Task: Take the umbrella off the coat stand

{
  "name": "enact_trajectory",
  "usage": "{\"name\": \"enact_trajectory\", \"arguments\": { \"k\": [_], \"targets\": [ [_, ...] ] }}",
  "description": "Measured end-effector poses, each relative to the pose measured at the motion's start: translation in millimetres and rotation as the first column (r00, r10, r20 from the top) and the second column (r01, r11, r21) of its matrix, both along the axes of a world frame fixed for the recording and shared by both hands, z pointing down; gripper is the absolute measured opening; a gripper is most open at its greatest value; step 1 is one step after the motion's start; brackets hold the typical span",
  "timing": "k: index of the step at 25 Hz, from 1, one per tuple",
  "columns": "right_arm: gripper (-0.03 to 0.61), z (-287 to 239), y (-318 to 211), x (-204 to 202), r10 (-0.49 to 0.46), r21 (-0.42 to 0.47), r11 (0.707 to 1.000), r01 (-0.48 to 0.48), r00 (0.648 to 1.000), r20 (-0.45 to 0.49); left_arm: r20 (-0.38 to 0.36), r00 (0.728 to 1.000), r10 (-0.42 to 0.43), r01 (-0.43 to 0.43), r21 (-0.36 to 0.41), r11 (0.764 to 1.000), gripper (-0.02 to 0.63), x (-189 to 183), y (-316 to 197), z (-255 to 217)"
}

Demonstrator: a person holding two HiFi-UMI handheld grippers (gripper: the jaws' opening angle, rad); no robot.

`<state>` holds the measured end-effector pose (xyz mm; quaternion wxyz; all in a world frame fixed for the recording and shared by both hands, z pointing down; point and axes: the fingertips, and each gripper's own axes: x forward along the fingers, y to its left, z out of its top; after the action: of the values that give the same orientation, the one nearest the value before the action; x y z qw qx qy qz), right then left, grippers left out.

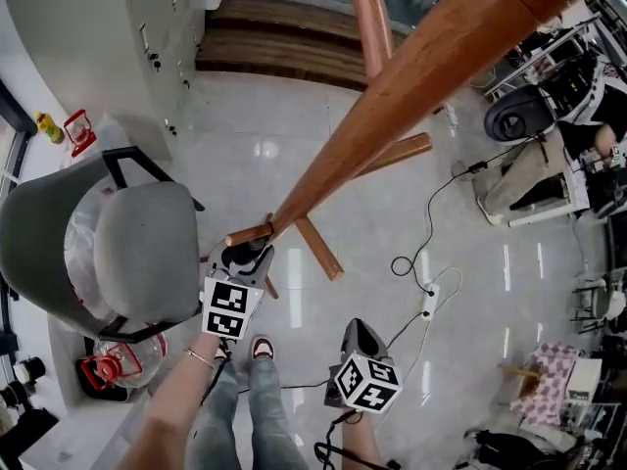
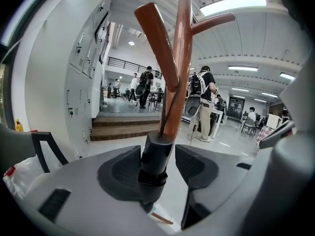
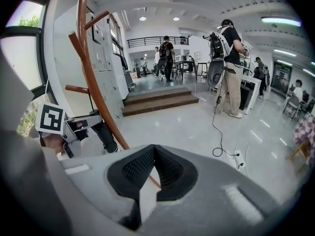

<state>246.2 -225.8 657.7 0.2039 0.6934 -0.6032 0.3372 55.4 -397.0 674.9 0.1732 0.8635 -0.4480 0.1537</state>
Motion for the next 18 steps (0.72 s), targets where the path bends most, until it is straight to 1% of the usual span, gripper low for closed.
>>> {"name": "enact_trajectory", "arguments": {
  "k": [2, 5, 12, 18],
  "targets": [
    [0.005, 1.8, 0.2, -0.4, 0.0, -0.003, 1.0, 0.0, 1.0, 0.002, 0.0, 1.0, -0.005, 0.005, 0.003, 1.0, 0.201, -1.9, -2.3, 0.1],
    [0.005, 2.3, 1.3, 0.3, 0.002, -0.003, 1.0, -0.002, 1.0, 0.003, 0.006, 1.0, 0.0, 0.0, 0.007, 1.0, 0.187, -2.9, -3.6, -0.1],
    [0.005, 3.7, 0.7, 2.9, 0.001, 0.002, 1.0, -0.001, 1.0, 0.006, 0.028, 1.0, 0.007, -0.008, 0.02, 1.0, 0.183, -1.3, -6.2, 1.5],
    [0.005, 3.4, 2.8, 2.7, 0.0, 0.0, 1.0, 0.0, 1.0, 0.011, 0.061, 0.998, 0.031, -0.033, 0.036, 0.999, 0.17, -2.1, -5.2, -1.2]
  ]
}}
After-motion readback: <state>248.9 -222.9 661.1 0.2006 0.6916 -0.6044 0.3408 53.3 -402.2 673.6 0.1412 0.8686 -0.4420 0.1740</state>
